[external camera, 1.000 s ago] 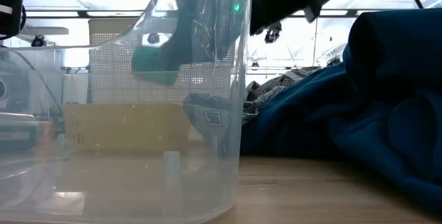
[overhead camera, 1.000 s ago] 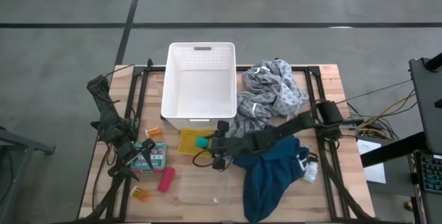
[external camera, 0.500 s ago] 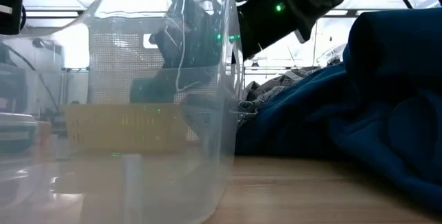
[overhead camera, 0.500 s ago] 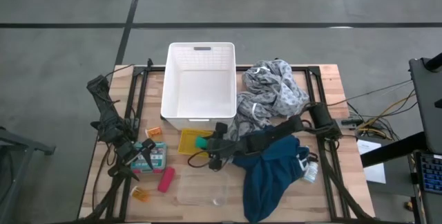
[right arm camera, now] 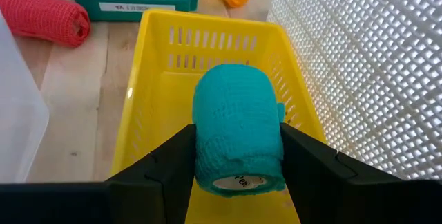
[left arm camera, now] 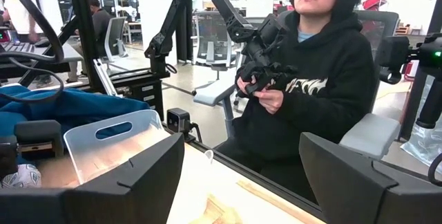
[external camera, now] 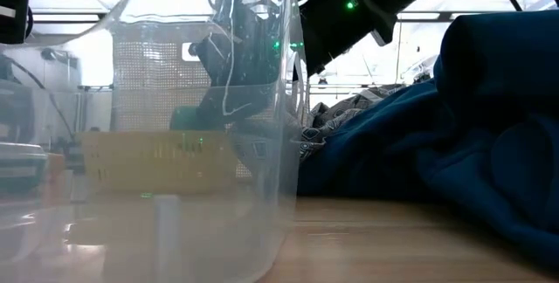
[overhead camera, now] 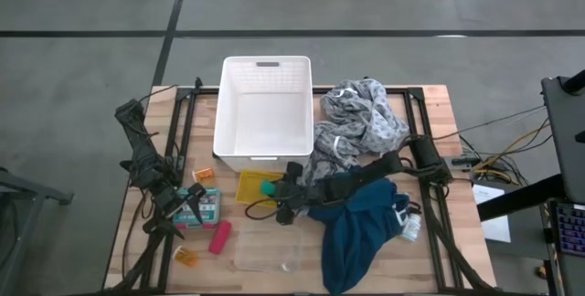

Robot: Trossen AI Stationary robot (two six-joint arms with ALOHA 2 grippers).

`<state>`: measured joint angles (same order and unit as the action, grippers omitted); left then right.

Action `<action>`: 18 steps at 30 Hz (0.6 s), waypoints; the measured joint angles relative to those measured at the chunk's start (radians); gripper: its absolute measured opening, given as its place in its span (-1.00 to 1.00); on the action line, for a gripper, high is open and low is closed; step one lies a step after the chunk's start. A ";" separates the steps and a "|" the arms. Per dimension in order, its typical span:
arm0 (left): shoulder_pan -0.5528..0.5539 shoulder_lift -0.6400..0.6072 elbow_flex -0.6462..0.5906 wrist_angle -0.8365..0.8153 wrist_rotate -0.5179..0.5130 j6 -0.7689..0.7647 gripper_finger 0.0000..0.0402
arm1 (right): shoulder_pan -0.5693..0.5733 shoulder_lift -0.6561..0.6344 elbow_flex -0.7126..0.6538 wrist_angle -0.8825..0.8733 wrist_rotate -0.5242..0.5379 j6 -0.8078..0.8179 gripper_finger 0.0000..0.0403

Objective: Pick & Place Medicine items
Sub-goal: Put the blue bandage into the yellow bin, then put the black bandage into the yellow bin

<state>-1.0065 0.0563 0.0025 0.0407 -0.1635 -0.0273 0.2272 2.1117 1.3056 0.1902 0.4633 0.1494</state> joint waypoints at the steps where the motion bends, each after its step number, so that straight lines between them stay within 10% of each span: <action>1: 0.000 0.000 0.000 0.000 0.000 0.000 0.45 | 0.000 0.000 0.000 0.000 0.000 0.001 -0.07; 18: 0.000 0.000 0.000 0.000 0.000 0.000 0.45 | -0.005 -0.001 0.001 0.001 -0.017 0.069 0.45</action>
<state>-1.0065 0.0563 0.0025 0.0409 -0.1635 -0.0273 0.2226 2.1109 1.3064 0.1917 0.4461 0.2180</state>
